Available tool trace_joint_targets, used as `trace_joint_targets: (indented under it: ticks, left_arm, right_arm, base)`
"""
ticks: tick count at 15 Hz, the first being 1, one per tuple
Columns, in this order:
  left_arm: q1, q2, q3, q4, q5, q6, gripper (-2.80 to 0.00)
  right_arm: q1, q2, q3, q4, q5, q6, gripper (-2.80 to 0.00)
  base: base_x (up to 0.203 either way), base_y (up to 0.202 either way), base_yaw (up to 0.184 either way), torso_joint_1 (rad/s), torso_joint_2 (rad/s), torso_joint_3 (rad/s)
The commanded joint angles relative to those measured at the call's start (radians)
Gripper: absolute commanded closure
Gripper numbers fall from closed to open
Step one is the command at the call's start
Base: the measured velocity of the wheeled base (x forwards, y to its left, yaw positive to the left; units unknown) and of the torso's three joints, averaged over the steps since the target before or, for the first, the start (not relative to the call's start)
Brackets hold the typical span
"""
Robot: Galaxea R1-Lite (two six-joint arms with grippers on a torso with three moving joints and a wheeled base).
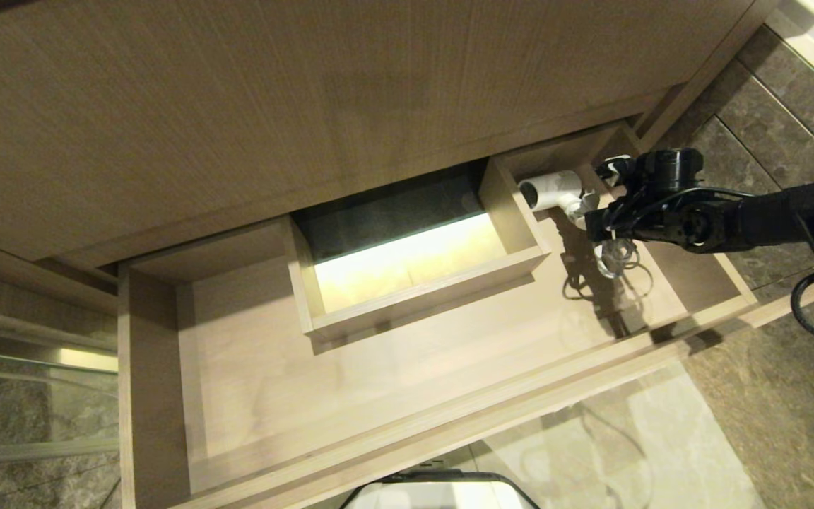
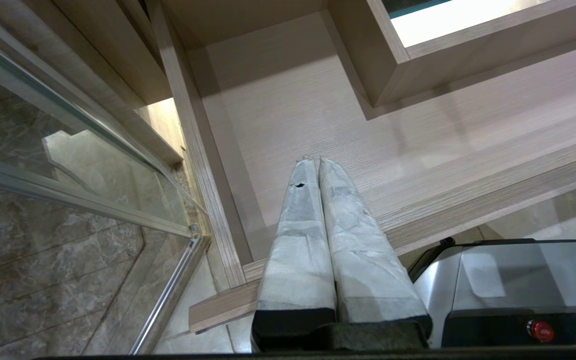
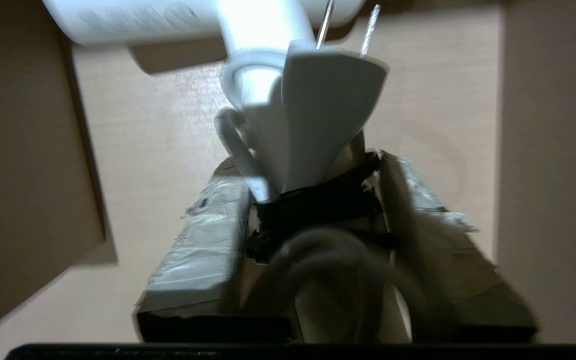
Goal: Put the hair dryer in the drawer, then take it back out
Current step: Put it into the drawer, then take the hairdryer out
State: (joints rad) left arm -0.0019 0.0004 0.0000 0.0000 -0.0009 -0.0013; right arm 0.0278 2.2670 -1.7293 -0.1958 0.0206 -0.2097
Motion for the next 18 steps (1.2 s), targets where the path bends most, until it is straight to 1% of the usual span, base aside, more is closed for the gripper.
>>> trace_joint_targets:
  ticks: [1, 4, 6, 8, 9, 10, 12, 13, 15, 18]
  left_arm:
    - [0.0, 0.0, 0.001, 0.0, 0.0, 0.0, 0.0]
    - [0.0, 0.0, 0.0, 0.0, 0.001, 0.0, 0.0]
    - [0.0, 0.0, 0.0, 0.0, 0.001, 0.0, 0.0]
    - [0.0, 0.0, 0.0, 0.0, -0.001, 0.0, 0.0]
    - [0.0, 0.0, 0.0, 0.0, 0.0, 0.0, 0.0]
    - [0.0, 0.0, 0.0, 0.0, -0.001, 0.001, 0.0]
    - [0.0, 0.0, 0.002, 0.0, 0.001, 0.0, 0.0]
    - [0.0, 0.0, 0.001, 0.0, -0.001, 0.0, 0.0]
    - [0.0, 0.0, 0.002, 0.0, -0.001, 0.0, 0.0]
    - [0.0, 0.0, 0.001, 0.0, 0.001, 0.0, 0.0]
  right_arm:
    - [-0.018, -0.133, 0.117, -0.007, -0.005, -0.002, -2.8]
    - [-0.024, -0.215, 0.261, -0.041, -0.057, 0.004, -2.8]
    - [-0.025, -0.28, 0.289, -0.047, -0.068, 0.014, -2.8]
    - [-0.026, -0.398, 0.344, -0.042, -0.066, 0.051, -2.8]
    - [-0.026, -0.476, 0.401, -0.033, -0.063, 0.066, 0.0]
    - [-0.026, -0.559, 0.467, -0.012, -0.057, 0.072, 0.0]
    - [-0.024, -0.738, 0.601, 0.08, -0.049, 0.058, 0.0]
    - [-0.025, -0.824, 0.693, 0.135, -0.048, 0.05, 0.0]
    - [-0.025, -0.982, 0.933, 0.257, -0.045, 0.039, 0.0]
    - [-0.032, -1.082, 1.188, 0.345, -0.046, 0.031, 0.0]
  base:
    - [0.0, 0.0, 0.0, 0.0, 0.0, 0.0]
    - [0.0, 0.0, 0.0, 0.0, 0.0, 0.0]
    - [0.0, 0.0, 0.0, 0.0, 0.0, 0.0]
    - [0.0, 0.0, 0.0, 0.0, 0.0, 0.0]
    - [0.0, 0.0, 0.0, 0.0, 0.0, 0.0]
    - [0.0, 0.0, 0.0, 0.0, 0.0, 0.0]
    - [0.0, 0.0, 0.0, 0.0, 0.0, 0.0]
    - [0.0, 0.0, 0.0, 0.0, 0.0, 0.0]
    - [0.0, 0.0, 0.0, 0.0, 0.0, 0.0]
    - [0.0, 0.0, 0.0, 0.0, 0.0, 0.0]
